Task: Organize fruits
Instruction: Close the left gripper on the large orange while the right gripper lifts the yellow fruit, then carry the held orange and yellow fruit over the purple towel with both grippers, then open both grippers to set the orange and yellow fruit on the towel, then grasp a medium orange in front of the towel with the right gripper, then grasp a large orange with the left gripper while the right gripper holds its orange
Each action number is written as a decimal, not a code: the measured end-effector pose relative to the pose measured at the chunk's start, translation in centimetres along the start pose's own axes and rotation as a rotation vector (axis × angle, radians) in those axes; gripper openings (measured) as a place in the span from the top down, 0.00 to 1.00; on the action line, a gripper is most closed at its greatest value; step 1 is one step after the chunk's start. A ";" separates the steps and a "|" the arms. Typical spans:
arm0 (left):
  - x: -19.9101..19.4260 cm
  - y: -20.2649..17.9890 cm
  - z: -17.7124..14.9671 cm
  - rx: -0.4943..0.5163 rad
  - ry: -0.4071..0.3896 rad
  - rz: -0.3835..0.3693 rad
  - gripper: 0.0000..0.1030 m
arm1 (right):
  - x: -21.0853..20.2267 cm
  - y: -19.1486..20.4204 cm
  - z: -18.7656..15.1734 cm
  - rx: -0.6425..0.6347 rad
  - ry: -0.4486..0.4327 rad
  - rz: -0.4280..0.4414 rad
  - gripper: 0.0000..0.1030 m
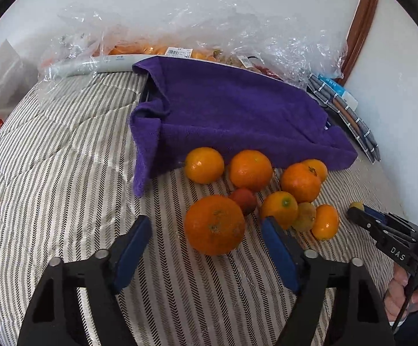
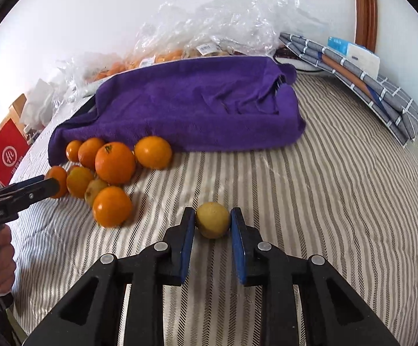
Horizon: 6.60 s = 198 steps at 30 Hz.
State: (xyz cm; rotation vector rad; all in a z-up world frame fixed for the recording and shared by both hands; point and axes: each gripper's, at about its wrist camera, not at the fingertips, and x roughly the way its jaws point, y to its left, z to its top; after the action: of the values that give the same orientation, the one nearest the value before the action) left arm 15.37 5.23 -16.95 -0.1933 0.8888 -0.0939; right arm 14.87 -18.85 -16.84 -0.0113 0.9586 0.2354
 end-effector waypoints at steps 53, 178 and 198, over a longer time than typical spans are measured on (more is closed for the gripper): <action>-9.3 1.0 7.5 -0.097 -0.251 -0.009 0.62 | -7.3 2.6 7.9 0.028 -0.202 0.014 0.76; -5.0 6.8 -3.4 -0.141 -0.012 0.118 0.47 | 1.5 7.1 1.0 -0.004 0.040 0.122 0.66; -0.4 2.6 -0.8 -0.081 -0.020 -0.013 0.51 | -0.4 1.4 0.1 -0.001 -0.010 0.039 0.66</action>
State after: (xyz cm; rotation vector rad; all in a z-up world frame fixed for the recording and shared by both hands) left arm 14.48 7.75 -17.73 -0.2749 0.8720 -0.0682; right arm 14.43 -17.58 -16.33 0.0076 0.9492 0.2717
